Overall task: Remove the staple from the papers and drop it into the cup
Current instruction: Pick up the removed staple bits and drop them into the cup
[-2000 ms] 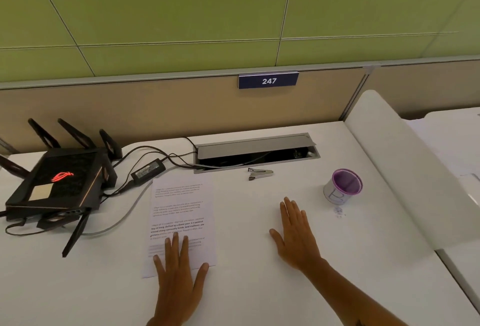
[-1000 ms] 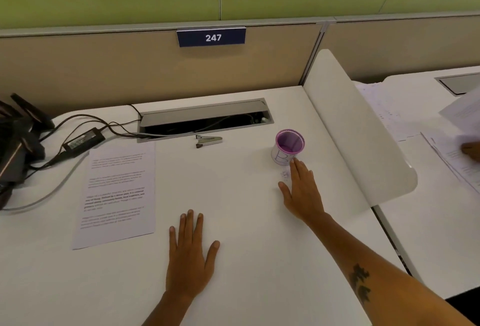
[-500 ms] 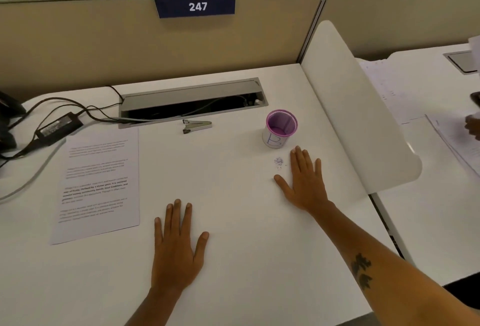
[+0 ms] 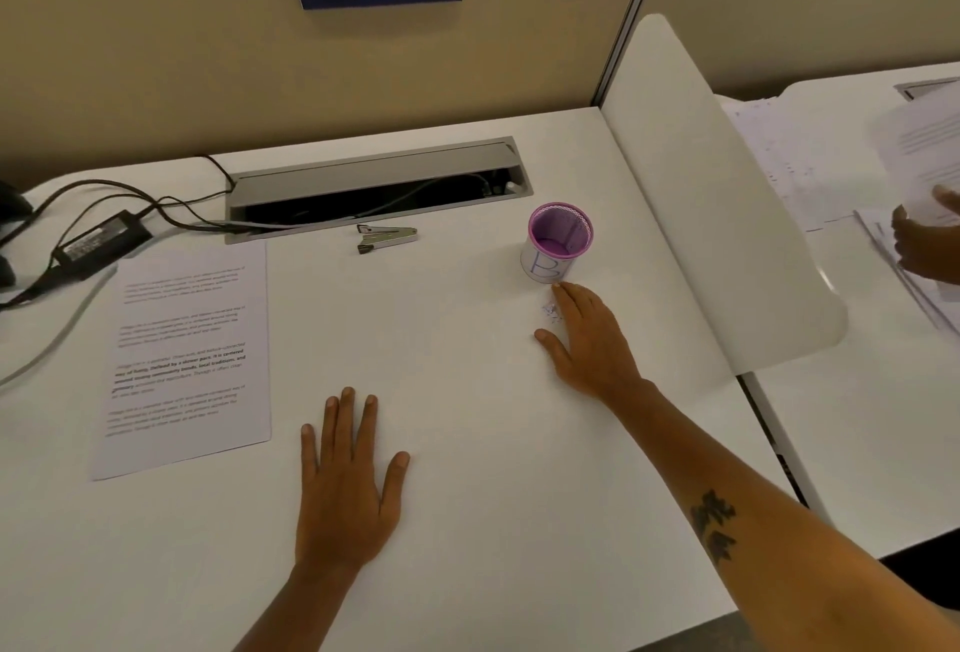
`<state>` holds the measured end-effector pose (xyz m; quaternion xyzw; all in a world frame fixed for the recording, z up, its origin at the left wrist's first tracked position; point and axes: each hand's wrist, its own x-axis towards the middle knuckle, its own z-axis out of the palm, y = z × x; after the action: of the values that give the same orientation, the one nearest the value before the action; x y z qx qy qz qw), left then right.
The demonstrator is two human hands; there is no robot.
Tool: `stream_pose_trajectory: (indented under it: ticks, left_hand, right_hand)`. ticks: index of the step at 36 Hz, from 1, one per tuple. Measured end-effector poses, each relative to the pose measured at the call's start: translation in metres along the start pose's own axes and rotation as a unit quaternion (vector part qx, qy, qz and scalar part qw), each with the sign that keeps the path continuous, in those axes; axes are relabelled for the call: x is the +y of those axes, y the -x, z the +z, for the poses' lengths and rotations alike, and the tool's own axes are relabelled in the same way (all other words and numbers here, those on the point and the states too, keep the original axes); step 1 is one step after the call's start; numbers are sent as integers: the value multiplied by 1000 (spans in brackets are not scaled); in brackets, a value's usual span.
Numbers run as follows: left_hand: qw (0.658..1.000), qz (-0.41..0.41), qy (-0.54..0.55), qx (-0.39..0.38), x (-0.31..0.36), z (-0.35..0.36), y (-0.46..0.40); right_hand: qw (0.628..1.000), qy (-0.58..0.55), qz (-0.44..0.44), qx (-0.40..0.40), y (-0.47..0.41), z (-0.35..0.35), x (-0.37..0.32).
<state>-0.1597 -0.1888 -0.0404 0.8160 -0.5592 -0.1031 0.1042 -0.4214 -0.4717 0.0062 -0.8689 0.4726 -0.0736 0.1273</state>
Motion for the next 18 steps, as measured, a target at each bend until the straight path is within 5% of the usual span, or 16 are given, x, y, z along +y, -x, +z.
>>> stream_pose_trajectory:
  ticks: [12,18]
  left_hand:
    - [1000,1,2,2,-1,1,0]
    - [1000,0,1,0,-1,2,-1]
  right_hand:
    - [996,16,-83,-4,7,-1,-4]
    - [999,-35,-29,13,13,-7,-2]
